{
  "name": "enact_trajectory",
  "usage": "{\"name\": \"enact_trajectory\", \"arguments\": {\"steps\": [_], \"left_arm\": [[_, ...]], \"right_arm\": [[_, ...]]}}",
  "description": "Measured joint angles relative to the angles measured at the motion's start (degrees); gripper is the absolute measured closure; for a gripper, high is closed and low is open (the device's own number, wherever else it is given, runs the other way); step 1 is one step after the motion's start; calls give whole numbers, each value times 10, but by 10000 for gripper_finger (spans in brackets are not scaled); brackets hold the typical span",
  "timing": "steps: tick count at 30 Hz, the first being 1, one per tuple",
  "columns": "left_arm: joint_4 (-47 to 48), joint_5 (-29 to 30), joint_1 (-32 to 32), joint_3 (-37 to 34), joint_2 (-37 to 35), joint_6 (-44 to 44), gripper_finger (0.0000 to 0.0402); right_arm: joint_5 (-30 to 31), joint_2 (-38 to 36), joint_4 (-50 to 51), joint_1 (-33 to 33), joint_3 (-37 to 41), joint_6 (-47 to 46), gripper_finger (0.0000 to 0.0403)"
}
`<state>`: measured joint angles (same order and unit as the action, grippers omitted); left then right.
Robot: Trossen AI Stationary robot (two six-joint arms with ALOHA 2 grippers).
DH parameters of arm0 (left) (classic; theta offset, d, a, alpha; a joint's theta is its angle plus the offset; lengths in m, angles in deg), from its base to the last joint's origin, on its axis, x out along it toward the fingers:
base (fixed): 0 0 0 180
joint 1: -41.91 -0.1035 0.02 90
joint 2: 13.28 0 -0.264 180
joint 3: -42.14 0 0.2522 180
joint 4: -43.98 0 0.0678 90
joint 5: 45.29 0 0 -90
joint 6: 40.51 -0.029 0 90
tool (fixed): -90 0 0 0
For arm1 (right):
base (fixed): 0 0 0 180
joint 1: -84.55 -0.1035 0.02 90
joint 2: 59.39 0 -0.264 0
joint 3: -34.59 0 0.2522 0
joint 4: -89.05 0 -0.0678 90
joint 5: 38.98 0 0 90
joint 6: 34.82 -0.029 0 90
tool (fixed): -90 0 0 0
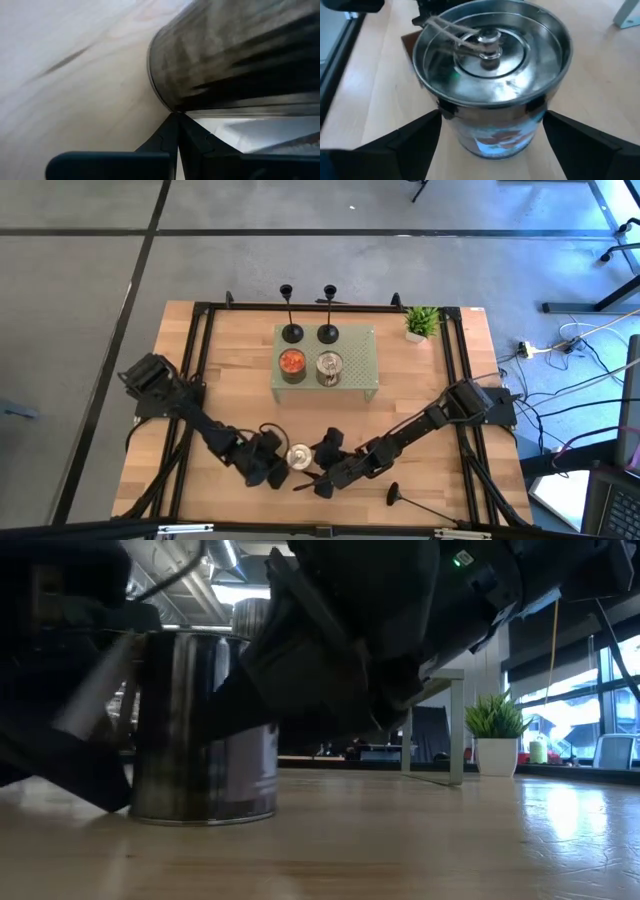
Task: Pick & Place candle stick holders
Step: Put the brown scented candle on the shelf aligned with the other brown scented candle
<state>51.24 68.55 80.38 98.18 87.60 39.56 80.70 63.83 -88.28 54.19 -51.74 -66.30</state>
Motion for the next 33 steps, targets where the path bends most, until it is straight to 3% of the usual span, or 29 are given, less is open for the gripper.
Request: {"name": "enact_trajectory", "arguments": {"steps": [9, 21, 26, 31, 33], "left_arm": [[-20, -46, -45, 3, 0, -75, 400], [-2, -60, -34, 7, 0, -66, 400], [110, -53, 2, 9, -29, 9, 400], [316, 19, 21, 4, -86, 94, 400], [340, 32, 7, 3, -100, 85, 400]], "right_arm": [[39, 0, -13, 14, 0, -4, 44], [9, 35, -54, 25, -2, -41, 38], [8, 39, -39, 21, 1, -45, 38], [11, 37, -43, 22, 0, -56, 38], [21, 37, -44, 22, 0, -56, 38]]}}
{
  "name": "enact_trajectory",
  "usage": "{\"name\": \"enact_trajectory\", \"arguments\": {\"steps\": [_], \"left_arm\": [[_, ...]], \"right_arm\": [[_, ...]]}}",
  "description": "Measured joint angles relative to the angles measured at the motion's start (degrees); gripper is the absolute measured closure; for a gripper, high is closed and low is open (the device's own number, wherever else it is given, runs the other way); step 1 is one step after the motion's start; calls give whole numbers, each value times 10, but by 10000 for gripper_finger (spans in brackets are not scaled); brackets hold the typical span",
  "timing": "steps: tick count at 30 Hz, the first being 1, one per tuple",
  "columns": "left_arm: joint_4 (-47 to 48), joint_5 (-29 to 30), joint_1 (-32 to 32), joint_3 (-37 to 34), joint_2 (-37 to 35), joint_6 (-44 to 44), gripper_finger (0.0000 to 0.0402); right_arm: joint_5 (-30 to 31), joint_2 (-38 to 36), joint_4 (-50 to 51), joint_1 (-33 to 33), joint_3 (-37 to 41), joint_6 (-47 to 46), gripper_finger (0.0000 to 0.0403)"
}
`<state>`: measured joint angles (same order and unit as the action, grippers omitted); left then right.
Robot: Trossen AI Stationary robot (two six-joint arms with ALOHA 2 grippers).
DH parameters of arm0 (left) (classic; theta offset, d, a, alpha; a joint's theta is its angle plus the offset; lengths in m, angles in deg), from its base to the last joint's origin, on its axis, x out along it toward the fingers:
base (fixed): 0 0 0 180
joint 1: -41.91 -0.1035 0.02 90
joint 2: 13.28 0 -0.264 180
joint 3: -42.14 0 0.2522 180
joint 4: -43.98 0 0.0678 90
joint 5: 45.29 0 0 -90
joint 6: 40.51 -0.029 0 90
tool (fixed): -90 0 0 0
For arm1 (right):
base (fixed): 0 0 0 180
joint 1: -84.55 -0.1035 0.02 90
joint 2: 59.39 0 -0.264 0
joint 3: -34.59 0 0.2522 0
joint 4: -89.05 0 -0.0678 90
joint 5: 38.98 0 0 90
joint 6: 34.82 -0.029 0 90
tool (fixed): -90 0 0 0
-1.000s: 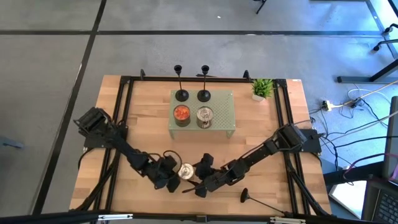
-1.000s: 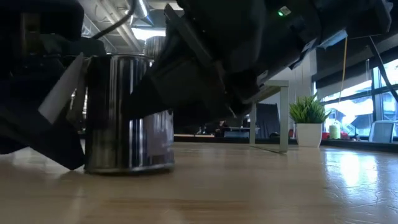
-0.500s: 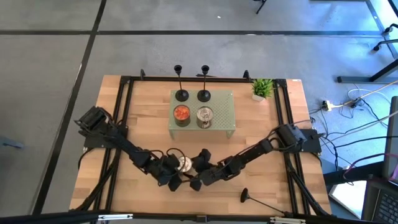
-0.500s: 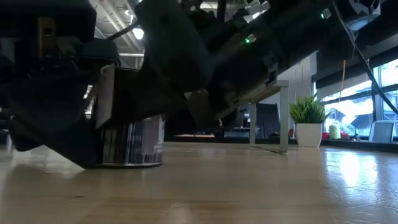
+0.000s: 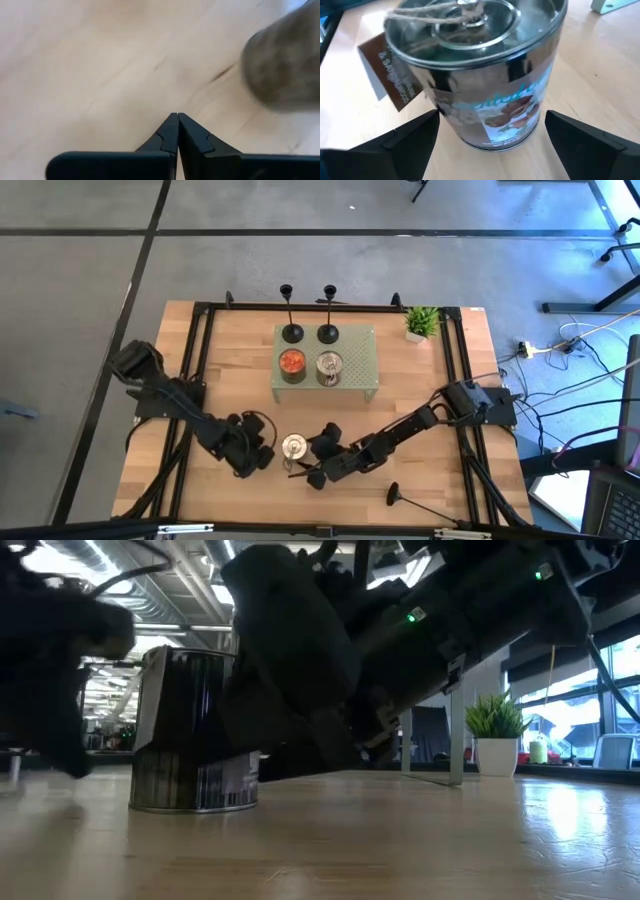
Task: Pick & Place candle stick holders
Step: Put the brown scented candle on the shelf aligned with the other brown scented candle
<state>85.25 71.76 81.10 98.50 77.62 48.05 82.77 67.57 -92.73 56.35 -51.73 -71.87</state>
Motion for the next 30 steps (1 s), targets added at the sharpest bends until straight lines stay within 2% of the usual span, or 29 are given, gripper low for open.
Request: {"name": "enact_trajectory", "arguments": {"steps": [5, 10, 16, 21, 30], "left_arm": [[-36, -13, -45, -1, 0, -84, 400], [-65, 17, -77, 0, 1, -111, 400], [-136, 5, -103, 0, 1, -176, 400], [-184, -8, -127, 0, 5, -209, 400], [-271, -63, -138, -2, 45, -238, 400]], "right_arm": [[0, 0, -13, 6, 0, -6, 31], [-9, 0, -14, 16, 0, -17, 21], [7, -1, -20, 16, 0, -15, 20], [30, -1, -20, 16, 0, -11, 20], [37, 0, -24, 20, 1, -7, 19]]}}
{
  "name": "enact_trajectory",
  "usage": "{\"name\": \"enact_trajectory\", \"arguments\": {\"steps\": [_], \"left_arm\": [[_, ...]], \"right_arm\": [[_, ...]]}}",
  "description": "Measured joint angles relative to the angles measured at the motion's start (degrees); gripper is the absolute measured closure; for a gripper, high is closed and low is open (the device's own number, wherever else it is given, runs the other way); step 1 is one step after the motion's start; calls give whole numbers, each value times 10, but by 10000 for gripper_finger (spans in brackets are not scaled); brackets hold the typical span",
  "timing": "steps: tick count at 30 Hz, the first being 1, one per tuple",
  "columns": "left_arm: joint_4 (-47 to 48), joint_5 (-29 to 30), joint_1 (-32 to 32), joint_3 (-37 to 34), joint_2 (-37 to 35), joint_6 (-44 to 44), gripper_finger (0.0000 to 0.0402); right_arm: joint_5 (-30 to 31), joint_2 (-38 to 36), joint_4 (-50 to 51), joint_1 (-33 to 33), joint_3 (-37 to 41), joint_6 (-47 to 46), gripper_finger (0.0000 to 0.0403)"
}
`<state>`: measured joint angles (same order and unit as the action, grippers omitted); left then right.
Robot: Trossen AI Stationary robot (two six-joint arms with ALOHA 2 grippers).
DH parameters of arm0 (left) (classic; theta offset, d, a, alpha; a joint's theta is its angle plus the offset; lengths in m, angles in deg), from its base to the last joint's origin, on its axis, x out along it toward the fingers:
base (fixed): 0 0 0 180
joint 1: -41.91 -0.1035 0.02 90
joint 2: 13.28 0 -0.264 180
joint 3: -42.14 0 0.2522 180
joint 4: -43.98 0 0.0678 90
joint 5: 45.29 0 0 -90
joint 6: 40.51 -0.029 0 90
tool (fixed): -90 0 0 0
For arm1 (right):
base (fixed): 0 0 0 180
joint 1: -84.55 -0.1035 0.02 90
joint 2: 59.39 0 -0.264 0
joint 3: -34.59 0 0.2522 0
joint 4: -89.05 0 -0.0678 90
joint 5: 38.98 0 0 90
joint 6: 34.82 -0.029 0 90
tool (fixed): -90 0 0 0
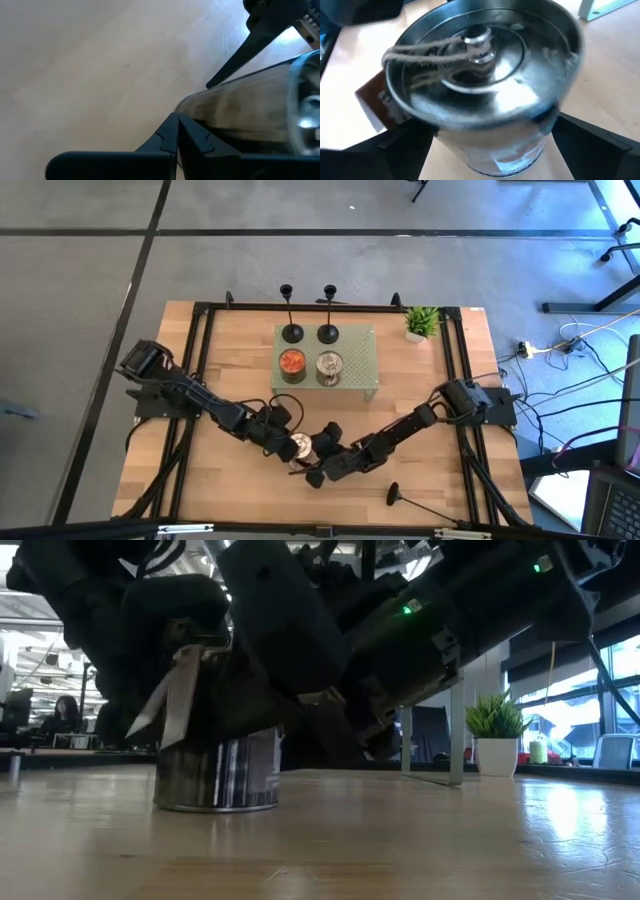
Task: Pick & Place candle stick holders
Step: Put the brown scented candle on the shelf aligned with the other brown scented candle
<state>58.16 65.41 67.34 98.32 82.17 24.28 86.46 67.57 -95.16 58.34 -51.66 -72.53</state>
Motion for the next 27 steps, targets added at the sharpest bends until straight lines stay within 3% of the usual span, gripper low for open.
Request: {"name": "enact_trajectory", "arguments": {"steps": [27], "left_arm": [[-18, -60, 0, 0, 5, -26, 400]], "right_arm": [[-3, 4, -48, 4, 0, -30, 39]]}}
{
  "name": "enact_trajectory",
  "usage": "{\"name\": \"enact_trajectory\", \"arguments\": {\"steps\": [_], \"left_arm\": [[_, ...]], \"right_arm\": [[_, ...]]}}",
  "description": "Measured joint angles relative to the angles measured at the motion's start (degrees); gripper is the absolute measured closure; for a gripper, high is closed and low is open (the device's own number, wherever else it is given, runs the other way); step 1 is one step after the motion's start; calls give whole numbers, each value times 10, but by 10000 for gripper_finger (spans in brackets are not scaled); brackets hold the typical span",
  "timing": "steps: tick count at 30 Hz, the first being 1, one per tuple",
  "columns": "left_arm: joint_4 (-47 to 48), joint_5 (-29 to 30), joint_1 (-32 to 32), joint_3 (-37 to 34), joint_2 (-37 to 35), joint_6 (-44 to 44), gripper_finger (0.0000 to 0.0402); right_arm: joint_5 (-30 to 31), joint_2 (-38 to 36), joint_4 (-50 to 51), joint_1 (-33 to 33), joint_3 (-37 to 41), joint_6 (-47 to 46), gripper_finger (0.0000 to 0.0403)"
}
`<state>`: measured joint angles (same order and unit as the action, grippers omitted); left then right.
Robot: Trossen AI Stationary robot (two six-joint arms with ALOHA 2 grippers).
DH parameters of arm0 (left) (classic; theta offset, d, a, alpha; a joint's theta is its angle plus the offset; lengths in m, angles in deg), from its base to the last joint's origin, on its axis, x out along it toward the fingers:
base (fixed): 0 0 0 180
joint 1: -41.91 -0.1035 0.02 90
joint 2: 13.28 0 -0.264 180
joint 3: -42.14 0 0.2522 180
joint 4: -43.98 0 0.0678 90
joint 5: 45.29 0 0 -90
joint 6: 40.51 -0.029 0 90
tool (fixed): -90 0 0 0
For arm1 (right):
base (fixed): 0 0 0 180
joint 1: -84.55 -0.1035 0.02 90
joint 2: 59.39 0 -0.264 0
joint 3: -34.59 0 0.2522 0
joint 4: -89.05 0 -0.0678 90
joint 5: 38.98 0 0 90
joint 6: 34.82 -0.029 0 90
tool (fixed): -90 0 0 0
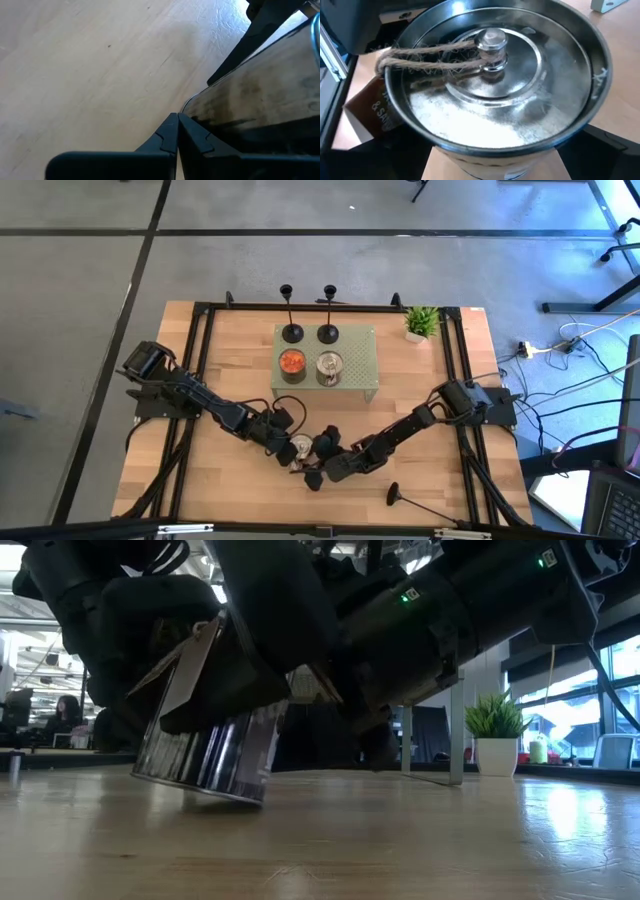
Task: Pick & Place candle stick holders
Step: Put the brown scented candle on the shelf aligned with the other brown scented candle
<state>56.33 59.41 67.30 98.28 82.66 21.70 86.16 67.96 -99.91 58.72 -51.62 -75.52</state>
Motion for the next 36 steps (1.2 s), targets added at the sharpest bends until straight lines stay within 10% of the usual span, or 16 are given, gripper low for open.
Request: {"name": "enact_trajectory", "arguments": {"steps": [36], "left_arm": [[195, 215, 89, 4, -147, 236, 400]], "right_arm": [[-62, -2, 198, -29, -166, -4, 60]]}}
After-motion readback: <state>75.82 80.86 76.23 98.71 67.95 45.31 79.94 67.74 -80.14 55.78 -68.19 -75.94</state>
